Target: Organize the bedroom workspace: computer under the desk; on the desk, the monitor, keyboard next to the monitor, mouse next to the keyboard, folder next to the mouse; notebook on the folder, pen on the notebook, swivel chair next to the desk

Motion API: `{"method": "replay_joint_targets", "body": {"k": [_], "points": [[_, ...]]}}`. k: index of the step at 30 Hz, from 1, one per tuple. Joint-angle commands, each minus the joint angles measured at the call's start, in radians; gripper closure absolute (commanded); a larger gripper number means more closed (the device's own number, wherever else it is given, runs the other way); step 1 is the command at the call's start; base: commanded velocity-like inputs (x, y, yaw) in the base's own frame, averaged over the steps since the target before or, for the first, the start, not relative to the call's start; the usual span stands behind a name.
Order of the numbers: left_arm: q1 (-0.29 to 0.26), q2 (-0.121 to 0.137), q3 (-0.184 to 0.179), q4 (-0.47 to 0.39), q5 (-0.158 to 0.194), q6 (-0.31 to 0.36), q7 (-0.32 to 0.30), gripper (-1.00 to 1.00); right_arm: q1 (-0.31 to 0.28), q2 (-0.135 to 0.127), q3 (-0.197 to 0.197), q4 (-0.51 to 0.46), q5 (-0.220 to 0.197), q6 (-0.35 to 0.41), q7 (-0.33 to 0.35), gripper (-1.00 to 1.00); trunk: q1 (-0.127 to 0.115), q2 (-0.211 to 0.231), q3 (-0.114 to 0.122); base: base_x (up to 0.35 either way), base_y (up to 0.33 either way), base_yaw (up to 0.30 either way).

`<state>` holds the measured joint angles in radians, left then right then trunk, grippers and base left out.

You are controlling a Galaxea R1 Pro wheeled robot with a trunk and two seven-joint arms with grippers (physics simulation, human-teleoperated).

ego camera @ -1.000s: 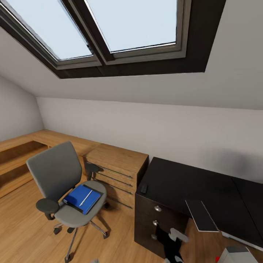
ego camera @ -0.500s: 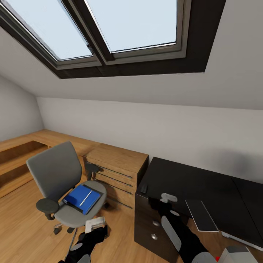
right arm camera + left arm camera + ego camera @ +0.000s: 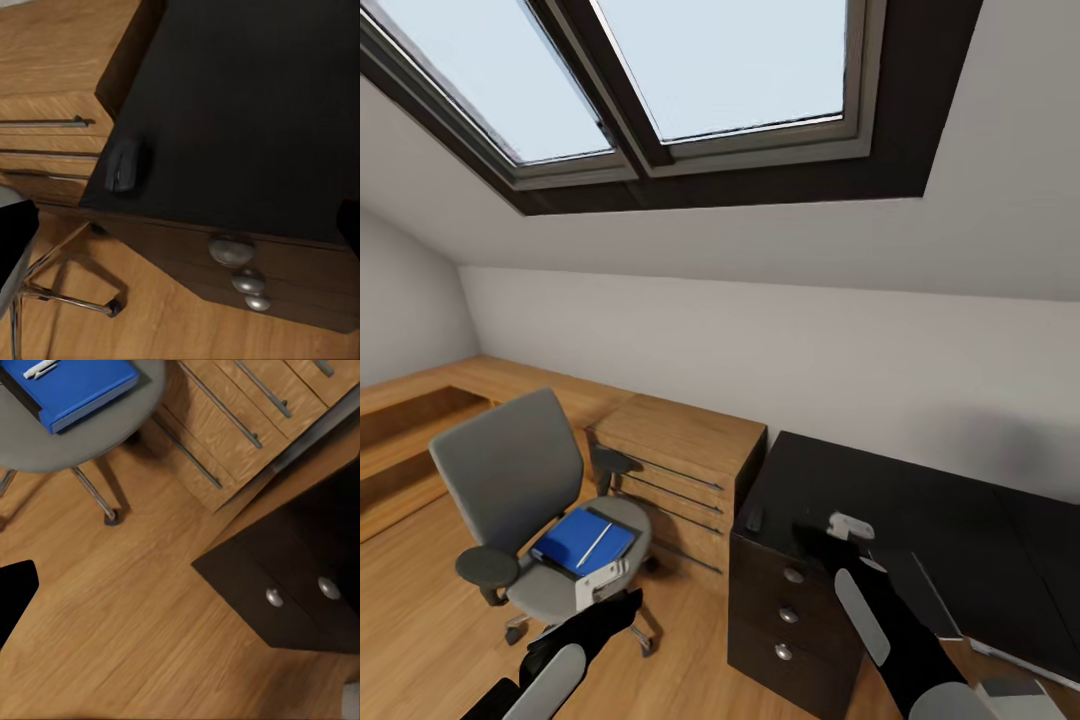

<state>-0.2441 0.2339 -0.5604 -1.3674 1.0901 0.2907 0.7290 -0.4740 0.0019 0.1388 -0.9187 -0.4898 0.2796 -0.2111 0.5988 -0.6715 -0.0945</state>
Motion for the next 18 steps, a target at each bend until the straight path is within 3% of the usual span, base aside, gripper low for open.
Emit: {"method": "replay_joint_targets", "body": {"k": [1, 9, 18], "points": [[-0.001, 0.0, -0.004, 0.0, 0.002, 0.002, 0.006, -1.0, 0.0, -0.001, 0.002, -0.001, -0.008, -0.001, -0.008, -1.0, 0.001, -0.001, -0.002, 0.264, 0.021, 0.0], [-0.001, -0.002, -0.017, -0.003, -0.002, 0.004, 0.003, -1.0, 0.0, -0.002, 0.002, 0.003, -0.006, -0.007, -0.008, -1.0, 0.001, -0.001, -0.004, 0.273, 0.171, 0.027], [-0.001, -0.003, -0.056, -0.004, -0.015, 0.003, 0.004, -1.0, 0.0, 0.0, 0.002, 0.01, -0.006, -0.007, -0.009, -1.0, 0.001, -0.001, -0.011, 0.249, 0.217, 0.148]]}}
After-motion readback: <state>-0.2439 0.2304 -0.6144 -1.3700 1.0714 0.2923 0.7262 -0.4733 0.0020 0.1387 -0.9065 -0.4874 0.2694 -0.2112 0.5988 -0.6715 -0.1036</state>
